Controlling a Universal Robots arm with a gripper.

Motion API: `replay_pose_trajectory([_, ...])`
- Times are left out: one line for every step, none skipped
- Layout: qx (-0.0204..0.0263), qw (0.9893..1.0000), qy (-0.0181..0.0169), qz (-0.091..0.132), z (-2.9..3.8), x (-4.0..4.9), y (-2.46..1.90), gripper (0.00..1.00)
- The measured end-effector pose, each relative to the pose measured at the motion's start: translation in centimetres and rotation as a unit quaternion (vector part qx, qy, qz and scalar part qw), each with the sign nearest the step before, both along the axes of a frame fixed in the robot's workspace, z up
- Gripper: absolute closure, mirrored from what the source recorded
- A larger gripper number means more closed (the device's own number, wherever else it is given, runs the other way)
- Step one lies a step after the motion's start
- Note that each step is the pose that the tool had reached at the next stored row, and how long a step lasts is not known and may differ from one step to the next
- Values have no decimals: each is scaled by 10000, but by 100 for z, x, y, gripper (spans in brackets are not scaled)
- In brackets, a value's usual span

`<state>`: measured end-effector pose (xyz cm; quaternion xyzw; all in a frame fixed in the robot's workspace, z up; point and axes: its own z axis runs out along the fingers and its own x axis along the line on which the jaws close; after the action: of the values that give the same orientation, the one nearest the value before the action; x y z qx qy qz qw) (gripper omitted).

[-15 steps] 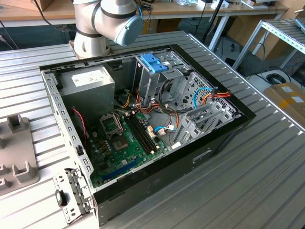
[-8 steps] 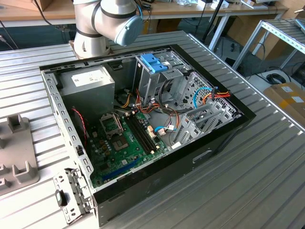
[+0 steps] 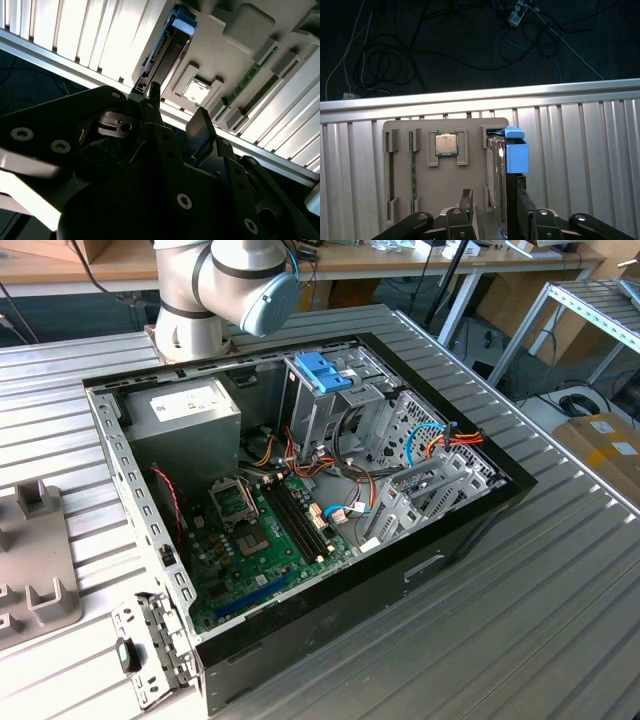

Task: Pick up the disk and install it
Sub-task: 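Pick up the disk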

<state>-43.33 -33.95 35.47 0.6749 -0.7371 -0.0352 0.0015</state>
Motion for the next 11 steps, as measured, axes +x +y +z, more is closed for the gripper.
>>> replay_pose_trajectory([0,10000,0,0,-1,0,0,52])
replay_pose_trajectory([0,10000,0,0,-3,0,1,52])
replay_pose_trajectory([0,10000,0,0,-5,0,1,52])
replay_pose_trajectory([0,10000,0,0,-43,0,5,52])
replay_pose_trajectory([0,10000,0,0,-78,0,10,52])
replay_pose_trajectory([0,10000,0,0,-80,0,11,52])
replay_pose_trajectory([0,10000,0,0,-81,0,11,52])
replay_pose_trajectory([0,10000,0,0,-83,0,11,52])
replay_pose_trajectory([0,10000,0,0,-85,-1,11,52])
replay_pose_trajectory([0,10000,0,0,-86,-1,12,52])
replay_pose_trajectory([0,10000,0,0,-87,-1,12,52])
